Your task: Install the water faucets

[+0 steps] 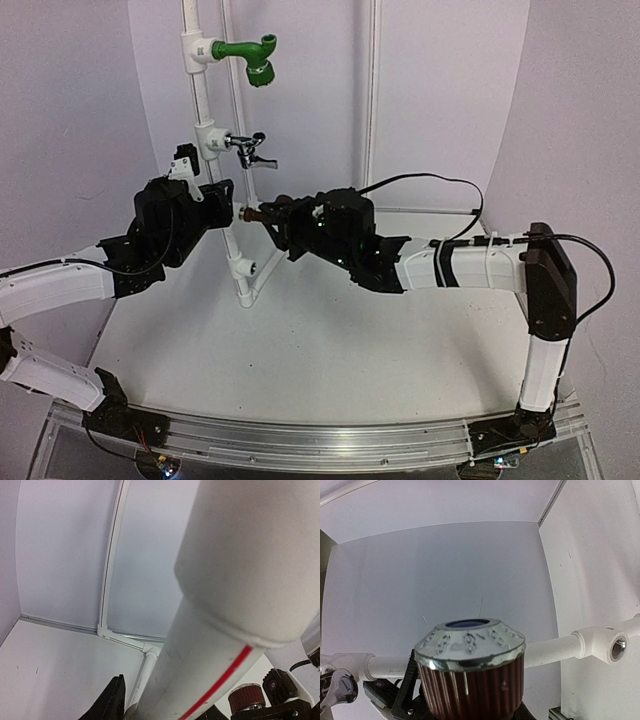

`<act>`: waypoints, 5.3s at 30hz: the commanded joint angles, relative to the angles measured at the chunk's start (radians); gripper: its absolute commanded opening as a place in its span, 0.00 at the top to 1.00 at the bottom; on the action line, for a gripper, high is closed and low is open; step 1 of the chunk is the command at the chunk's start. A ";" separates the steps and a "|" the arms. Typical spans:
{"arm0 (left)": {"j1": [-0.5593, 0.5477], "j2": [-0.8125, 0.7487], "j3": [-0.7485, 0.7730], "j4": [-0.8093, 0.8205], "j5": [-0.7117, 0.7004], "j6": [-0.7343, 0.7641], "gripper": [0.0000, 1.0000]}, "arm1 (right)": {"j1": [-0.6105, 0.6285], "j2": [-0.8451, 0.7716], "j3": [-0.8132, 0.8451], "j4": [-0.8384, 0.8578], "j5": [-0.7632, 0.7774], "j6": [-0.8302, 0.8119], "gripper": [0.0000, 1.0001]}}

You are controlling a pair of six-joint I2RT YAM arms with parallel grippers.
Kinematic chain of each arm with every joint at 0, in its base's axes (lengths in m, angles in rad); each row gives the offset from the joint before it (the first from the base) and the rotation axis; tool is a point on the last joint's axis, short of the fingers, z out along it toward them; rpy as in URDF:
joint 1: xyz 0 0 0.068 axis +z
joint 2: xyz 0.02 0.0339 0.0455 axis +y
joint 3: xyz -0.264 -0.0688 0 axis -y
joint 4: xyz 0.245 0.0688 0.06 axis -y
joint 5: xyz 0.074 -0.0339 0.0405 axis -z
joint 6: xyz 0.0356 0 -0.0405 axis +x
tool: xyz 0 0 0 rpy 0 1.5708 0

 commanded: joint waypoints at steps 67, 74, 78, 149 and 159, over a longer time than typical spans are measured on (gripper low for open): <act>-0.057 -0.037 0.042 -0.240 0.297 -0.152 1.00 | -0.169 -0.096 -0.324 0.534 -0.590 -2.785 0.39; -0.057 -0.035 0.045 -0.240 0.301 -0.152 1.00 | -0.157 -0.077 -0.301 0.534 -0.602 -2.797 0.48; -0.057 -0.035 0.045 -0.240 0.304 -0.152 1.00 | -0.157 -0.067 -0.284 0.527 -0.604 -2.802 0.52; -0.092 0.046 0.110 -0.274 0.366 -0.102 1.00 | -0.265 0.236 0.280 0.216 -0.876 -0.224 1.00; -0.093 0.049 0.101 -0.289 0.359 -0.091 1.00 | -0.259 0.228 0.127 0.509 -0.745 0.327 1.00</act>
